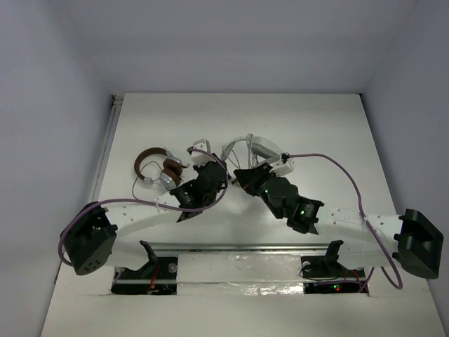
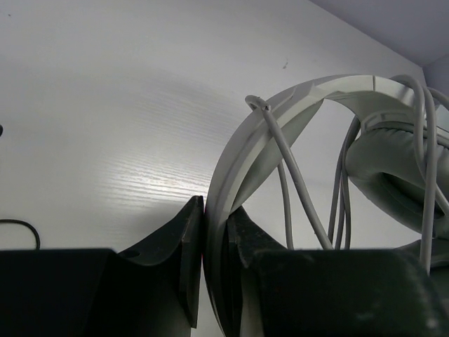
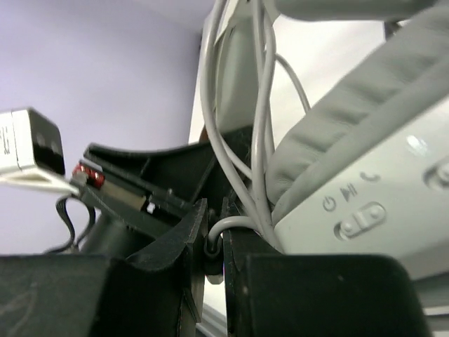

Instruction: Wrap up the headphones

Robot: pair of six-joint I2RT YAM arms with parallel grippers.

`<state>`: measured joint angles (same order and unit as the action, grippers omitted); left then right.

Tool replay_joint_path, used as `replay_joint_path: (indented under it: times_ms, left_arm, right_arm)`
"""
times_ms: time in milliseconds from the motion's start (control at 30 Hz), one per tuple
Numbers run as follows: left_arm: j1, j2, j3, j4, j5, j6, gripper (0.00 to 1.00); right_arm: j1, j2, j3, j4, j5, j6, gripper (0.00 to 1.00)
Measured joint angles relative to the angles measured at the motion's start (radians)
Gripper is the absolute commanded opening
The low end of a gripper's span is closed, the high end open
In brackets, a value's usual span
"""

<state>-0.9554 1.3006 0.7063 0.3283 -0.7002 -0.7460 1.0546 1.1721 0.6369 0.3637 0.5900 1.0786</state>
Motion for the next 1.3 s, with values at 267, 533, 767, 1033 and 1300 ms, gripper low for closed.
replay_joint_path:
  times_ms: [267, 533, 767, 1033, 1300]
  left_arm:
    - [-0.024, 0.002, 0.013, -0.039, -0.018, -0.045, 0.00]
    - [-0.027, 0.066, 0.140, -0.187, -0.045, -0.003, 0.00]
    - [-0.035, 0.151, 0.246, -0.267, -0.014, 0.056, 0.00]
    - [0.028, 0.197, 0.255, -0.267, 0.140, 0.075, 0.00]
    - [0.097, 0.209, 0.271, -0.265, 0.286, 0.109, 0.00]
  right_arm:
    - [0.005, 0.021, 0.008, -0.042, 0.124, 0.100, 0.03]
    - [0.006, 0.108, 0.098, -0.178, 0.241, 0.135, 0.14]
    - [0.001, 0.151, 0.133, -0.241, 0.256, 0.126, 0.30]
    - [-0.011, 0.167, 0.138, -0.289, 0.231, 0.120, 0.37]
    - [-0.016, 0.147, 0.180, -0.367, 0.198, 0.095, 0.42]
